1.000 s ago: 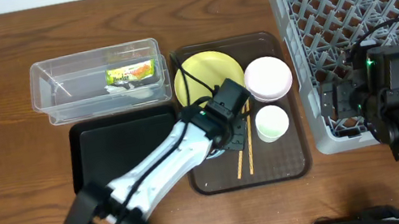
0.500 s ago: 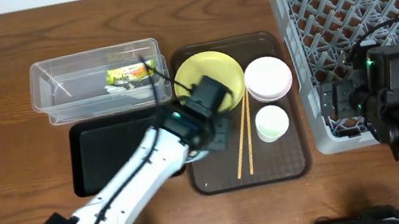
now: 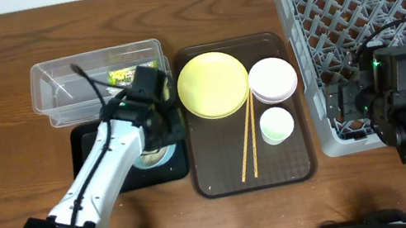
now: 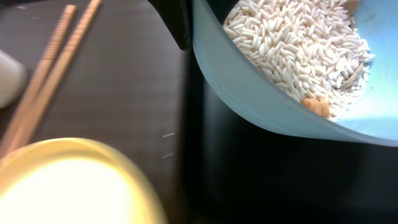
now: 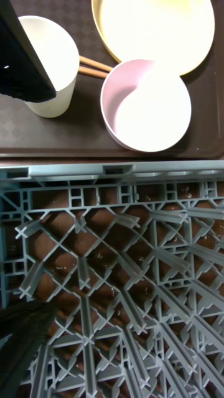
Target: Sort waste into correct bins and load items into the dishwasher rack
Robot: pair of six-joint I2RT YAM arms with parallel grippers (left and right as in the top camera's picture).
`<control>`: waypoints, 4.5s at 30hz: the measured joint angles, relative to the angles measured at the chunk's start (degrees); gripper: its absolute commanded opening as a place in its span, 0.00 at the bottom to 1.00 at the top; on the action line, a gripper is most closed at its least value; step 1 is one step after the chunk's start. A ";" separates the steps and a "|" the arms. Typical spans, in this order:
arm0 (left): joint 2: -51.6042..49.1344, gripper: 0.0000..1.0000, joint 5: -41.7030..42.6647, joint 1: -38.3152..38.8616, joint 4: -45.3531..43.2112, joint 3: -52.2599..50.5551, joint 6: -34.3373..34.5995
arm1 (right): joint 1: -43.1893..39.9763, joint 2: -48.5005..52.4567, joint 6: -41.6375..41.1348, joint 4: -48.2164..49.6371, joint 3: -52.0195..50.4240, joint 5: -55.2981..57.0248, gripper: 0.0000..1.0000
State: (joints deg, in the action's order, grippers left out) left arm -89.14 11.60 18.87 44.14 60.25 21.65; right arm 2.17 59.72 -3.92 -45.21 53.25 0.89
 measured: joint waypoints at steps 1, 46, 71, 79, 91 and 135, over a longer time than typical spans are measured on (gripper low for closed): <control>0.00 0.06 -0.42 -0.66 0.09 -1.01 -0.11 | 0.00 0.00 0.00 0.00 0.00 -0.02 0.99; -0.66 0.06 -7.48 0.83 -4.55 -8.74 -0.46 | 0.00 0.00 0.00 -0.37 0.00 0.00 0.99; 5.79 0.06 59.76 -26.69 -7.10 -10.21 -18.80 | 0.00 0.00 0.00 -0.50 0.00 0.00 0.99; -7.80 0.06 73.18 -33.11 -7.10 -11.04 -21.07 | 0.00 0.00 0.00 -0.83 0.00 0.00 0.99; -12.74 0.06 76.70 -39.82 -7.10 -11.08 -9.79 | 0.00 0.00 0.00 -0.85 0.00 -0.02 0.99; -7.85 0.06 76.85 -40.04 -14.75 -11.17 1.20 | 0.00 0.00 0.00 -1.46 0.00 0.00 0.99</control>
State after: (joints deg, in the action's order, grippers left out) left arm -96.99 88.44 -21.17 29.39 49.08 22.85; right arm 2.17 59.72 -3.92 -46.68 53.25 0.89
